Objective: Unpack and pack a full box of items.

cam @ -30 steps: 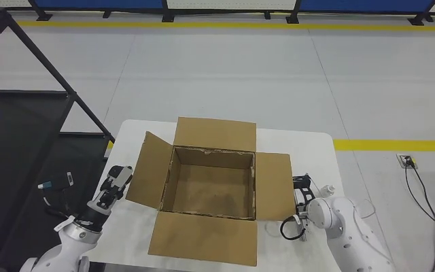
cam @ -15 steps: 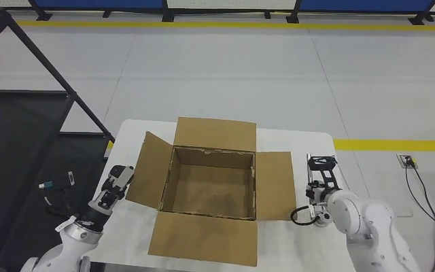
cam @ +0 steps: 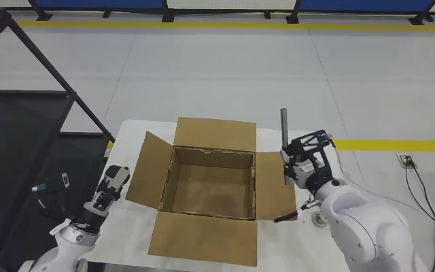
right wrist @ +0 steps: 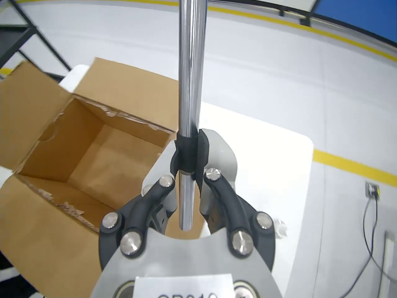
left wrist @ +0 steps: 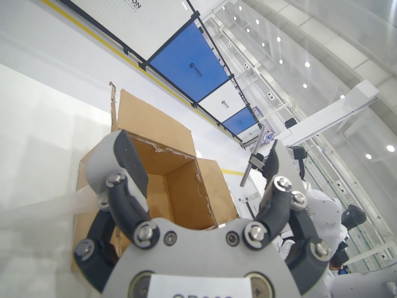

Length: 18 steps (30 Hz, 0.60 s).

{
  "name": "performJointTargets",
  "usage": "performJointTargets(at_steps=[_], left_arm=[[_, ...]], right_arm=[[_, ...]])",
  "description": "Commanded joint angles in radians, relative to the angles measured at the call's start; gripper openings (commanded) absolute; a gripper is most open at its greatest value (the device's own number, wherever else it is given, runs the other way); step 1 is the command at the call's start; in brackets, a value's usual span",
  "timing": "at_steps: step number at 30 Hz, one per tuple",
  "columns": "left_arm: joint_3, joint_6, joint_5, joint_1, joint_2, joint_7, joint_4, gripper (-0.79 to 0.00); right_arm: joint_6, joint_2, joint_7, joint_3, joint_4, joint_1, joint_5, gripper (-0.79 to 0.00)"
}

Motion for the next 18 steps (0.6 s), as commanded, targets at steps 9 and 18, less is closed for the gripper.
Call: performJointTargets(at_steps=[9, 18], left_arm=[[-0.044, -0.015, -0.031, 0.037, -0.002, 0.049, -0.009, 0.000], [-0.050, -0.017, -0.034, 0.041, -0.002, 0.054, -0.009, 0.000]], right_arm=[[-0.124, -0.093, 0.051, -0.449, 0.441, 0.399, 0.131, -0.785], [-0.256, -0.181, 0.059, -0.641, 0.825, 0.575, 0.285, -0.785]])
